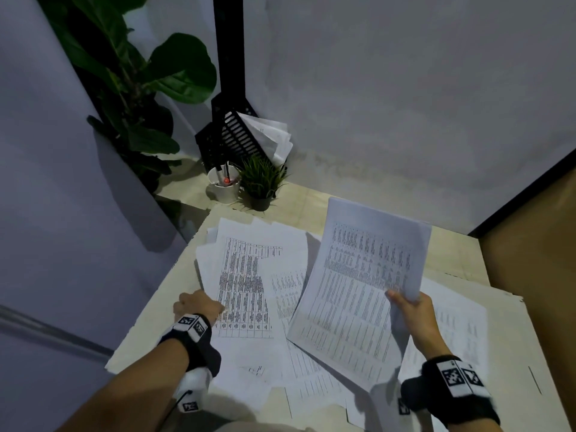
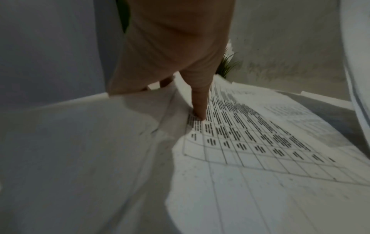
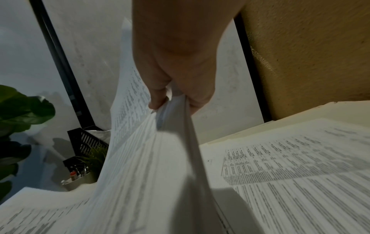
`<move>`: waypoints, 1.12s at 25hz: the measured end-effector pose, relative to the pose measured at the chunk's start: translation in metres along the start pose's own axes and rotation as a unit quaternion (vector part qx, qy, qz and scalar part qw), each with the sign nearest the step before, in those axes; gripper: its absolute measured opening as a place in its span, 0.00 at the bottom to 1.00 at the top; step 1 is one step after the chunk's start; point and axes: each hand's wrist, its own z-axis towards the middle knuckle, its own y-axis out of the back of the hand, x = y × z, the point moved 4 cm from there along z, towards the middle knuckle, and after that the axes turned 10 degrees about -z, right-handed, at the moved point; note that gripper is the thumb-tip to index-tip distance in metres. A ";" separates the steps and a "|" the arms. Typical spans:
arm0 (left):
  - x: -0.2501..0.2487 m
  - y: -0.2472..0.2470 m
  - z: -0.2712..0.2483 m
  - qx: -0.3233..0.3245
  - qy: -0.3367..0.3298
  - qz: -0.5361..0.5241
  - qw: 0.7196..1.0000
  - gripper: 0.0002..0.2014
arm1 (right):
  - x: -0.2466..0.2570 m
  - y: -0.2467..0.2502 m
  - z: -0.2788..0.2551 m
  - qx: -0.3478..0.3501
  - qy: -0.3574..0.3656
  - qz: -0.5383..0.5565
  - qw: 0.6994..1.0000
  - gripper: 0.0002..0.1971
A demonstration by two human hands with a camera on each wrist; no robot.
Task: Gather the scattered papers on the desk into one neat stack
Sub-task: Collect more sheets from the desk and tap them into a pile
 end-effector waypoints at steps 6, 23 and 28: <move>-0.016 0.018 -0.003 0.094 -0.047 -0.386 0.917 0.15 | 0.005 0.001 -0.001 0.006 0.000 0.007 1.000 0.07; -0.041 0.015 -0.039 0.114 -0.171 -0.079 0.975 0.14 | 0.000 -0.005 -0.008 0.047 -0.002 -0.104 0.993 0.05; -0.043 0.066 -0.061 0.071 -0.268 -0.147 0.950 0.11 | -0.004 -0.010 -0.014 0.052 0.008 -0.133 0.990 0.01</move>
